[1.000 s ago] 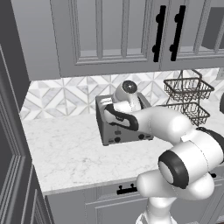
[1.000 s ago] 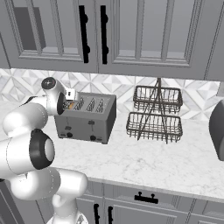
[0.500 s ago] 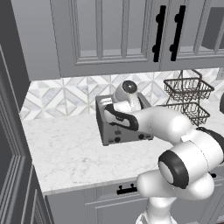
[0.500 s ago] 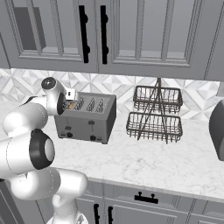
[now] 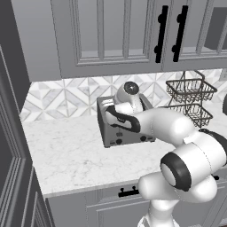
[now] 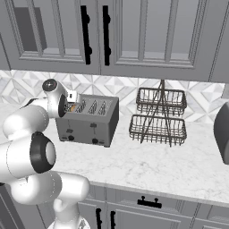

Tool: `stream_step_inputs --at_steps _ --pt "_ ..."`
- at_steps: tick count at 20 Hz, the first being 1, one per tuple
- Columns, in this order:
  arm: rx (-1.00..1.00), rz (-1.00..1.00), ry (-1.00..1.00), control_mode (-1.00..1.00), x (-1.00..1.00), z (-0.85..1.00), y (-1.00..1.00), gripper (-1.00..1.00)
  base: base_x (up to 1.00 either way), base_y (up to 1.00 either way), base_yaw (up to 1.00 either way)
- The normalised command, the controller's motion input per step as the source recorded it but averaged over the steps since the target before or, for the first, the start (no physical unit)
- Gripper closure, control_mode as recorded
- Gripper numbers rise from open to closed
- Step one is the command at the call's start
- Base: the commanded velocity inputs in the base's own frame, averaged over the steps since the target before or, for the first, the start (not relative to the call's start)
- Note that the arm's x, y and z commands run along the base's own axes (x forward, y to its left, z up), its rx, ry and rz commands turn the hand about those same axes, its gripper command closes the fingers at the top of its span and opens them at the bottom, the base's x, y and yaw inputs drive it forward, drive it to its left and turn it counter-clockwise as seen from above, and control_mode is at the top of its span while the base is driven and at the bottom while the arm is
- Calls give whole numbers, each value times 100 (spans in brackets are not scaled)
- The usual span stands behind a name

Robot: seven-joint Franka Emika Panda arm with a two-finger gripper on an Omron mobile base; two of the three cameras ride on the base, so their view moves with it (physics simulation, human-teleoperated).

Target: Start the toaster. Once the lever pops up, take the bread to the plate on the dining counter.

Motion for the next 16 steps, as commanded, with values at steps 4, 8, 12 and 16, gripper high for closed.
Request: stream_step_inputs --at_steps 4,8,12,16 --pt "0 0 0 -100 0 0 0 -100 0 0 0" --pt "0 0 0 -100 0 0 0 -100 0 0 0" --pt "0 0 0 -100 0 0 0 -100 0 0 0" --pt "0 0 0 -100 0 0 0 -100 0 0 0"
